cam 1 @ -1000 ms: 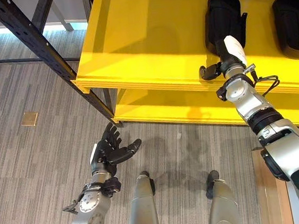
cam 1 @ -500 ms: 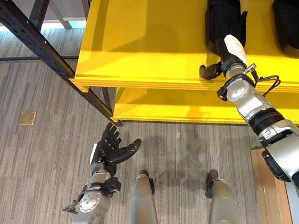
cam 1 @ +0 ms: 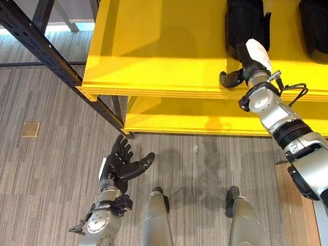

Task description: Move parts from the plastic box to the shelf.

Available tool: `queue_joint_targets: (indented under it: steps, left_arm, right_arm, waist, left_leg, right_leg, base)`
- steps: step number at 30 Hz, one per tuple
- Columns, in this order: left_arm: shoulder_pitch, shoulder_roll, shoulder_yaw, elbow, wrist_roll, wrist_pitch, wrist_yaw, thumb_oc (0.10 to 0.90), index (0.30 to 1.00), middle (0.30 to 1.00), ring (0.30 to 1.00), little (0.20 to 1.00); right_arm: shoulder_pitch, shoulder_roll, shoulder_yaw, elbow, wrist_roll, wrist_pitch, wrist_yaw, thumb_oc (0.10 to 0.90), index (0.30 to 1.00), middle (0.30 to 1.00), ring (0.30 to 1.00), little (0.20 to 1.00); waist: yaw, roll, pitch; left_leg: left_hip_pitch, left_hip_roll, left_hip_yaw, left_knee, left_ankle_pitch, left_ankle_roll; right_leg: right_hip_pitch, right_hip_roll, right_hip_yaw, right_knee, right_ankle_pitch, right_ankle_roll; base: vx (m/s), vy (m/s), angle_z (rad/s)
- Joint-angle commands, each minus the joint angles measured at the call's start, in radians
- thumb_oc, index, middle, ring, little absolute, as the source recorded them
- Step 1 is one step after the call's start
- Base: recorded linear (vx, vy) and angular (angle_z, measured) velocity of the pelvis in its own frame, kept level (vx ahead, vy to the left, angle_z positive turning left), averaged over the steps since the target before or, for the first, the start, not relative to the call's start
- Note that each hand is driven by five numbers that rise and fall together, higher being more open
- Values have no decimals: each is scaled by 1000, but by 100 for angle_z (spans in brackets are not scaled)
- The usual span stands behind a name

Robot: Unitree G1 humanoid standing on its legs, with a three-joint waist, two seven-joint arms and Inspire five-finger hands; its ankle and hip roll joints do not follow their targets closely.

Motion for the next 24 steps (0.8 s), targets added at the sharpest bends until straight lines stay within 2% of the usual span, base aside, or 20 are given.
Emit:
queue_joint_targets:
  steps: [1, 24]
  left_arm:
    - [-15, 22, 81, -82, 36, -108, -8, 900, 1000, 1000, 1000, 1000]
    - [-17, 15, 98, -80, 40, -110, -1, 900, 1000, 1000, 1000, 1000]
  right_arm:
    - [66, -77, -26, 75, 2, 28, 12, 900, 1000, 1000, 1000, 1000]
    - [97, -112, -28, 34, -28, 30, 12, 900, 1000, 1000, 1000, 1000]
  waist:
    - [-8, 12, -5]
    - [-17, 3, -3]
  left_leg:
    - [28, 38, -7, -81, 43, -5]
    - [28, 42, -10, -90, 50, -8]
  right_leg:
    - [23, 24, 18, 97, -102, -38]
    - [15, 27, 19, 99, -100, -38]
  base:
    - [0, 0, 0]
    - [0, 0, 0]
